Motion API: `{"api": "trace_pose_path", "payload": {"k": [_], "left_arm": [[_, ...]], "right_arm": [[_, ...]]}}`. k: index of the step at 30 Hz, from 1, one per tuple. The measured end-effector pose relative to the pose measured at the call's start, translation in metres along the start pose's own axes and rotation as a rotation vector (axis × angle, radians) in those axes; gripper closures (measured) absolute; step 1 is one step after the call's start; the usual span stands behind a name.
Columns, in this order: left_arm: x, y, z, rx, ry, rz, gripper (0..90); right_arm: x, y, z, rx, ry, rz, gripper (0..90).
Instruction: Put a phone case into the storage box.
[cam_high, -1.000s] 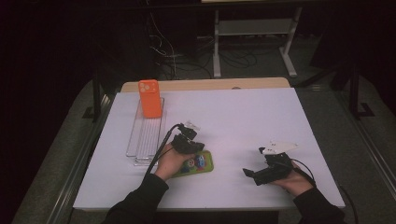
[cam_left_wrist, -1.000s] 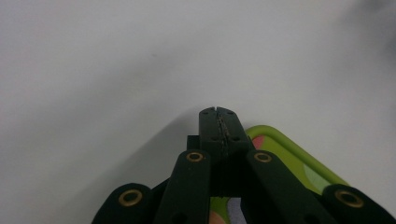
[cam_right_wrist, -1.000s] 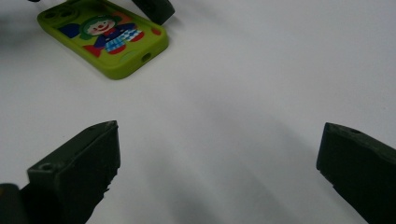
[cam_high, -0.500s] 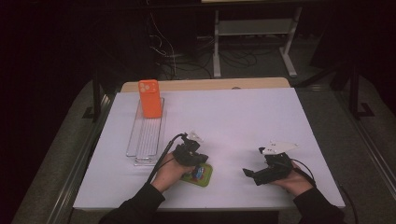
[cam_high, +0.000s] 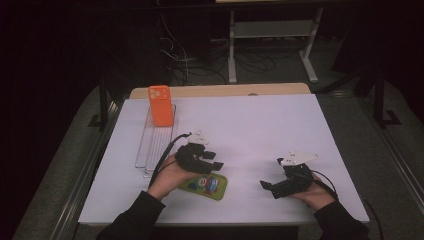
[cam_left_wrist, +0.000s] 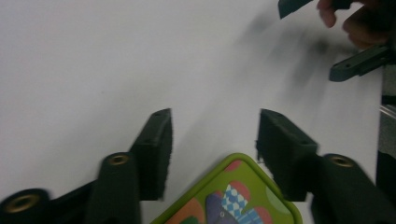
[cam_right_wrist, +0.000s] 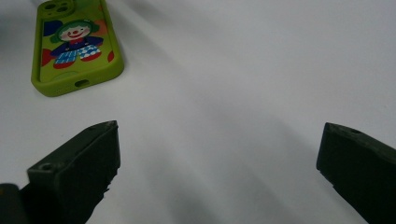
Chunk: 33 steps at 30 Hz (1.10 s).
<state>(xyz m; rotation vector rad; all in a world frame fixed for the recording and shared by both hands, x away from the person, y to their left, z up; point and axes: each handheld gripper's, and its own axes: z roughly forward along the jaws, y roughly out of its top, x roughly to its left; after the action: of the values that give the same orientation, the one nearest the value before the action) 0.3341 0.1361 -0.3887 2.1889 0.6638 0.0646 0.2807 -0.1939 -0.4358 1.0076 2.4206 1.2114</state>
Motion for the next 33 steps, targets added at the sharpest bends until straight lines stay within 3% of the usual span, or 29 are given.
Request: {"api": "trace_pose_path", "payload": {"k": [11, 14, 18, 22, 25, 33], "left_arm": [[0.023, -0.010, -0.053, -0.117, 0.040, 0.020, 15.9], [0.029, -0.013, -0.061, -0.145, 0.055, 0.014, 11.5], [0.033, -0.018, -0.063, -0.135, 0.070, 0.033, 0.7], [0.037, -0.023, -0.060, -0.136, 0.068, 0.005, 0.0], [0.039, -0.023, -0.060, -0.136, 0.069, -0.009, 0.0], [0.043, -0.024, -0.062, -0.137, 0.089, -0.012, 0.0]], "right_arm": [[0.003, 0.005, 0.001, -0.004, 0.010, 0.040, 0.0], [0.006, 0.009, 0.002, 0.000, 0.021, 0.036, 0.0], [0.010, 0.013, 0.005, 0.005, 0.036, 0.031, 0.0], [0.013, 0.017, 0.008, 0.027, 0.062, 0.020, 0.0], [0.016, 0.021, 0.010, 0.082, 0.082, 0.024, 0.0], [0.022, 0.035, 0.018, 0.139, 0.123, -0.010, 0.0]]}}
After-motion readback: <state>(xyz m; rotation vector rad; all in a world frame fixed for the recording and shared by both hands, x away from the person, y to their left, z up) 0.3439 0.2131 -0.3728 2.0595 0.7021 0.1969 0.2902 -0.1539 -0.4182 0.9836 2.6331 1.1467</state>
